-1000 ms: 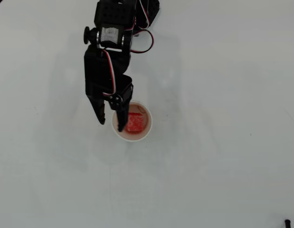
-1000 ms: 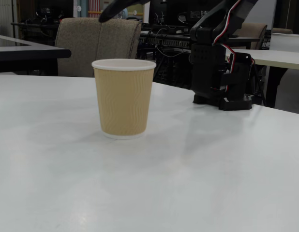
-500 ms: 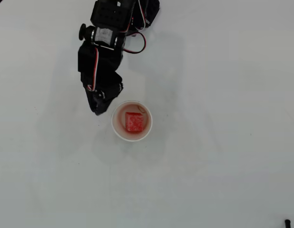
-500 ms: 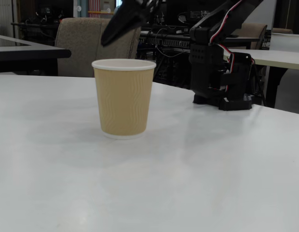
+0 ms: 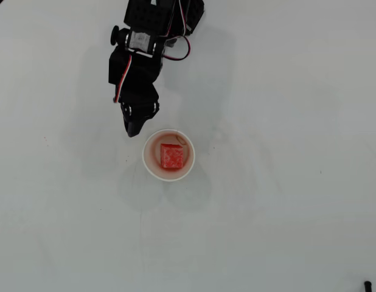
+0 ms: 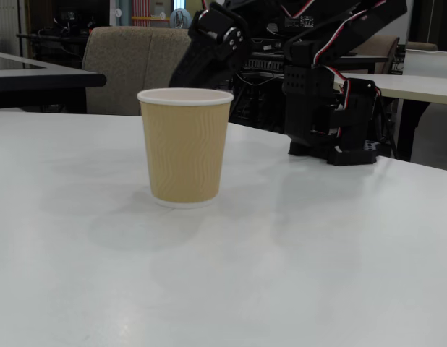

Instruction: Grasp a red cube and put it in the cup.

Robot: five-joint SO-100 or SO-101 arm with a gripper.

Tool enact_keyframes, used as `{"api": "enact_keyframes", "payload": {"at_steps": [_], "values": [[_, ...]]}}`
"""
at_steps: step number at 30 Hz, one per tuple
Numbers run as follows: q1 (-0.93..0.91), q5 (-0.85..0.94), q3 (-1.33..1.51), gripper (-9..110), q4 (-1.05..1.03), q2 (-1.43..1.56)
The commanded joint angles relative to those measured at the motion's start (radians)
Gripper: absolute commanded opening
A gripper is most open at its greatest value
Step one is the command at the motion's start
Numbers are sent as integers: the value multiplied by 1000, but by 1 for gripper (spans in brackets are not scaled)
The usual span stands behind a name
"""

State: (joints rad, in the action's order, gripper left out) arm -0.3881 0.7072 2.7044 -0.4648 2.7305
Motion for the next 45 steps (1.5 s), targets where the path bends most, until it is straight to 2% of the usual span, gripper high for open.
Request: {"api": "enact_keyframes", "payload": {"at_steps": [1, 16, 24, 37, 45], "values": [[15, -98, 17, 0, 21, 60], [37, -196, 127, 0, -239, 275], [55, -245, 178, 0, -249, 345], [71, -431, 255, 1, -259, 425], [83, -456, 357, 1, -259, 500]]}}
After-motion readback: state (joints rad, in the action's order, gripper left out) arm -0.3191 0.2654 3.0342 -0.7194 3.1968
